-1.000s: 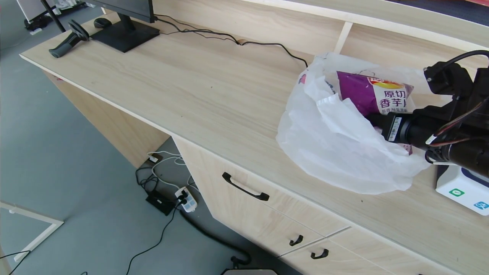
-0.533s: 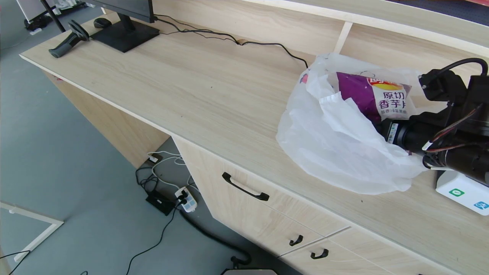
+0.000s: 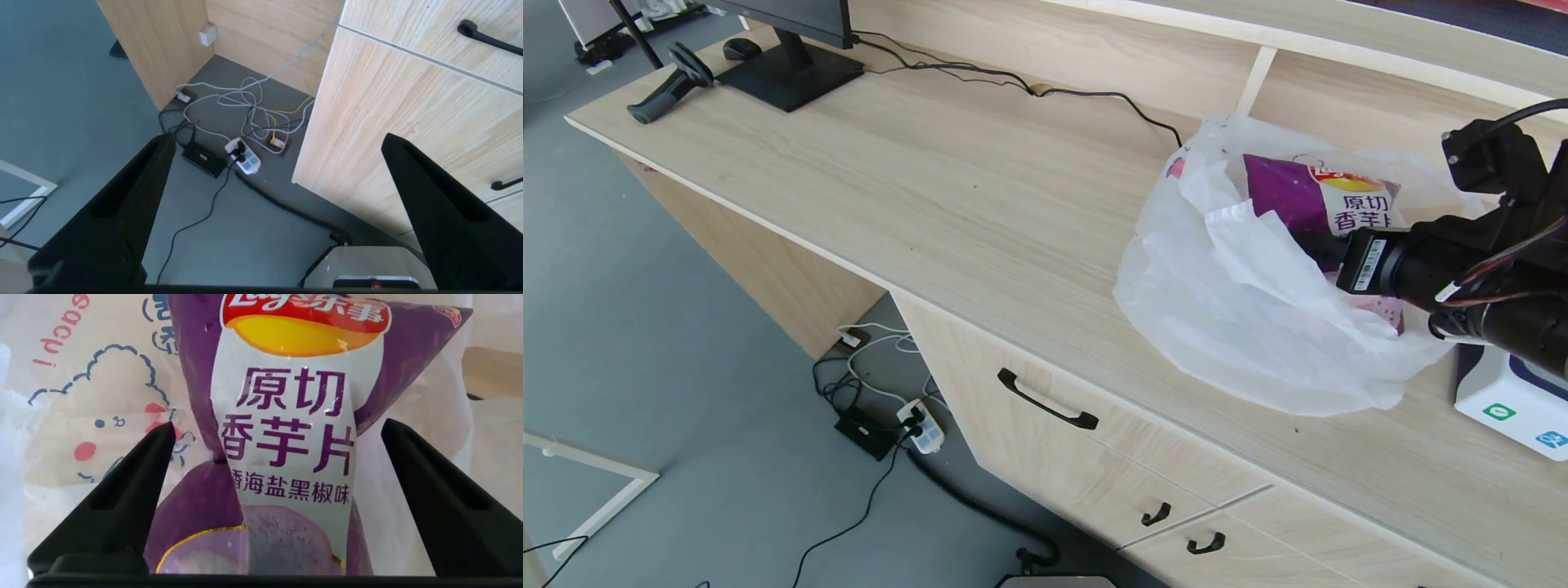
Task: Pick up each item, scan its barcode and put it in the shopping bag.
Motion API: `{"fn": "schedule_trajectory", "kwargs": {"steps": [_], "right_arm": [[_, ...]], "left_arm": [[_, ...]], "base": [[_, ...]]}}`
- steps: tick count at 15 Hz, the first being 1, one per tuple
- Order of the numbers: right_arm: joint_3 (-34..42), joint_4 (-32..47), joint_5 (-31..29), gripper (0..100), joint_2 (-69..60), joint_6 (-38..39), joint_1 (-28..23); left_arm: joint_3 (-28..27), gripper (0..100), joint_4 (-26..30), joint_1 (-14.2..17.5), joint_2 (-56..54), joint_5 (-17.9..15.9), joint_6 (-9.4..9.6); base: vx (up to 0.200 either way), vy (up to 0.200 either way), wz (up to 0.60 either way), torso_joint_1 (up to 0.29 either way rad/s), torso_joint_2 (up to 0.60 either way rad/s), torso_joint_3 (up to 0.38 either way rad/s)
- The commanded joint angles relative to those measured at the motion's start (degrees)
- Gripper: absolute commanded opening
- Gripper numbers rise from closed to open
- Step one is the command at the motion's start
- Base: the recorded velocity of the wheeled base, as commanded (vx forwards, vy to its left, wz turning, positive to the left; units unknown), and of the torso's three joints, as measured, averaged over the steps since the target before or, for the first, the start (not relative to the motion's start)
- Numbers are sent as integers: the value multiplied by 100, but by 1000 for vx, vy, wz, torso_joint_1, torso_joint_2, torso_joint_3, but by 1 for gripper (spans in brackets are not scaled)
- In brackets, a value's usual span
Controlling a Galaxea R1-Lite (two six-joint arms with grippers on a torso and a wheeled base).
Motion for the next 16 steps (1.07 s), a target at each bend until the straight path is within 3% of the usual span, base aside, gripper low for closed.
{"fn": "schedule_trajectory", "kwargs": {"steps": [1,7,10,13,16], "right_arm": [[-22,-38,-3,100,-364,-128,-20],[339,24,559,100,-1823,-999,24],[356,50,981,100,-1955,-981,24],[611,-11,972,100,-1981,-1069,24],[646,-2,1060,100,-1999,-1166,24]], "left_arm": [[0,100,-3,-1,9,1,0],[0,100,-3,-1,9,1,-18],[0,100,5,-1,9,1,-18],[0,100,5,-10,9,1,-18],[0,100,-12,-10,9,1,-18]], "base": [[0,0,0,0,0,0],[0,0,0,0,0,0],[0,0,0,0,0,0],[0,0,0,0,0,0],[0,0,-600,4,1,1]]}}
